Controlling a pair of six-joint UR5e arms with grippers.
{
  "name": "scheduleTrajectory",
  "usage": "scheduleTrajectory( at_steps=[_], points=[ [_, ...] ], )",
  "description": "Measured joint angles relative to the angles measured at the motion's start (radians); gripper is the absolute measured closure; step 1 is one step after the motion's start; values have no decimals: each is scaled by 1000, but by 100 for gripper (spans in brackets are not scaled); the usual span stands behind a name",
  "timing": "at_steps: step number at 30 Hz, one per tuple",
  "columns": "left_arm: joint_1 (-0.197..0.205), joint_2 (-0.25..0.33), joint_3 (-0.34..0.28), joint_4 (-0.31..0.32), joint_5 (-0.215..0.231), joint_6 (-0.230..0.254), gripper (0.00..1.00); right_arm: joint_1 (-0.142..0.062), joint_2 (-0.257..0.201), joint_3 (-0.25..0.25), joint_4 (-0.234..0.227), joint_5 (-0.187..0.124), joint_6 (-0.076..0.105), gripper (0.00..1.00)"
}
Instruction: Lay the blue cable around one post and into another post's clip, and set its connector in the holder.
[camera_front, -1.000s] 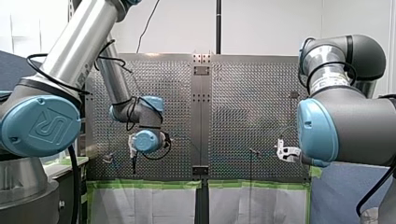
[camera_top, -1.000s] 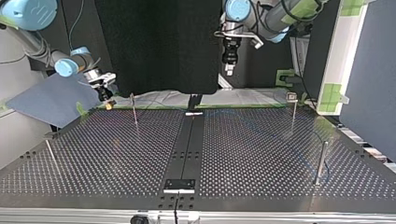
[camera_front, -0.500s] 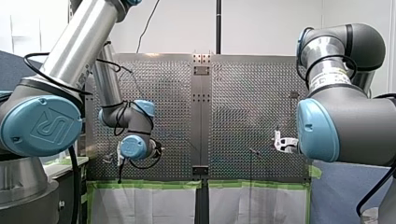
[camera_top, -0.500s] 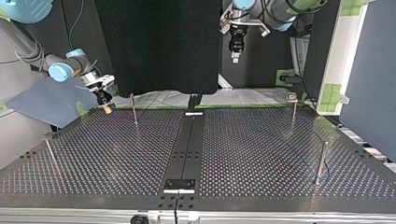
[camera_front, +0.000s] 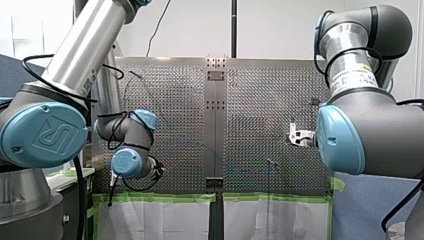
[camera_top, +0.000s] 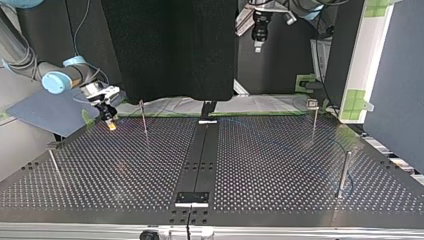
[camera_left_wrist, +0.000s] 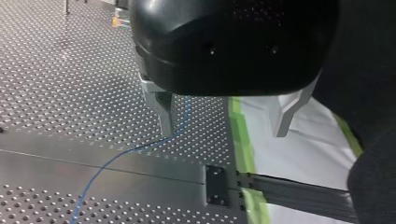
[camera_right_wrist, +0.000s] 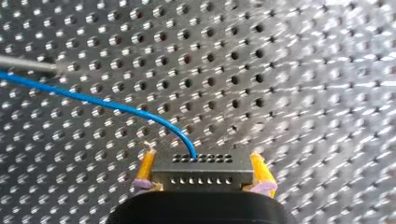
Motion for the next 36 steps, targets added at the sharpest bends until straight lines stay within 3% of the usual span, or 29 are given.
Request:
scheduleTrajectory(
  at_steps=[7, 15, 27, 36],
  points=[
    [-1, 0, -44, 0, 1, 0, 0, 28, -57, 1, 44, 28, -2, 100],
    [-2, 0, -48, -1, 1, 0, 0, 53, -124, 36, 93, 91, -16, 100],
    [-3, 0, -48, 0, 6, 0, 0, 49, -227, 133, 83, 194, -16, 100],
    [-2, 0, -48, -2, 10, 0, 0, 45, -302, 148, 129, 269, -12, 100]
  ],
)
